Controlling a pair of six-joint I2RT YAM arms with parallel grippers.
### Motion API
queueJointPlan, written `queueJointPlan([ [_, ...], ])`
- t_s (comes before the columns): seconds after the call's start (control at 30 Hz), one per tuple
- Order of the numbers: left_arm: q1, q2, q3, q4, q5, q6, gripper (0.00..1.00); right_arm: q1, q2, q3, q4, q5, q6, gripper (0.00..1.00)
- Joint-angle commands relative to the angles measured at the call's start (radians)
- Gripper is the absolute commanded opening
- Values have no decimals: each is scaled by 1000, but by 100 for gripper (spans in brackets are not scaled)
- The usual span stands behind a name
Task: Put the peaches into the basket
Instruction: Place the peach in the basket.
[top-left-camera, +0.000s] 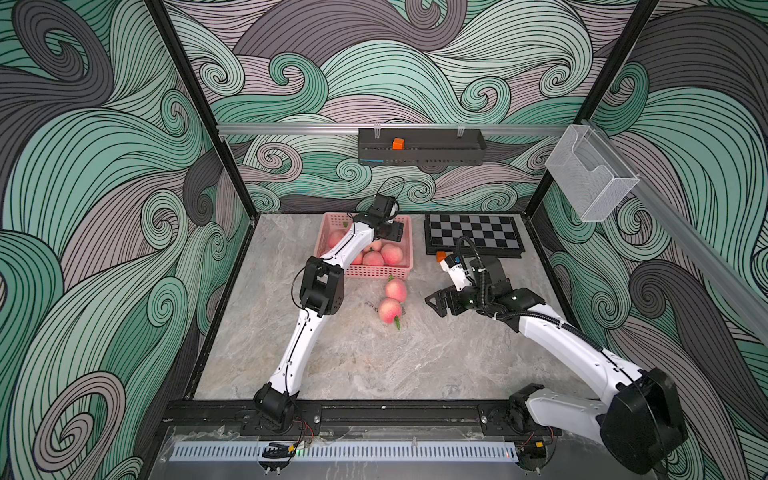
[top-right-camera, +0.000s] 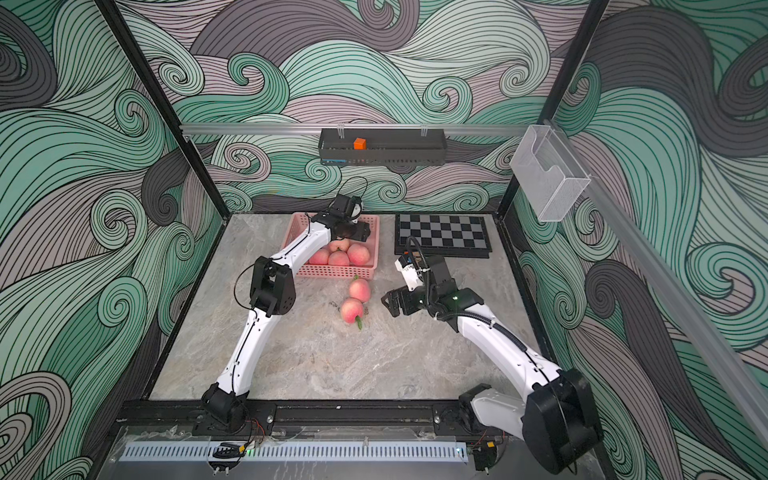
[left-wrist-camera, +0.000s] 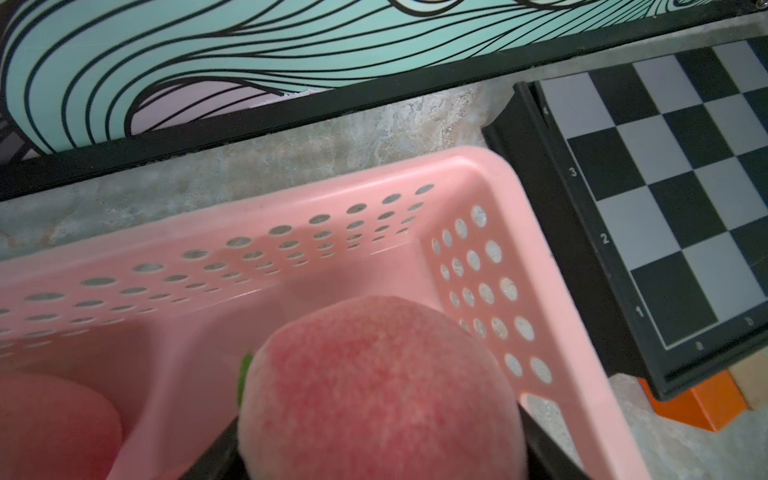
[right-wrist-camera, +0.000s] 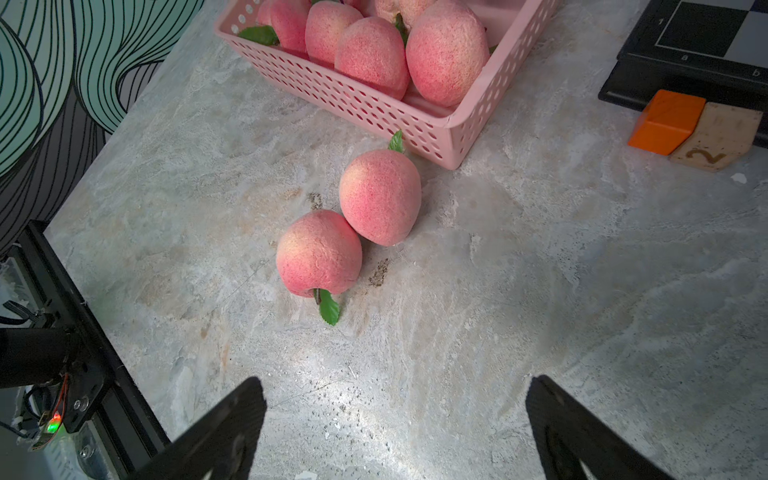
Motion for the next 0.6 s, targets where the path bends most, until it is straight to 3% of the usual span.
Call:
queueJointPlan([
  [0.0, 5, 16, 7, 0, -7, 9, 75, -9, -23, -7, -4, -12, -18, 99],
  [0.57, 4, 3, -15, 1, -4, 0, 81, -27, -41, -18, -10, -18, -25, 99],
])
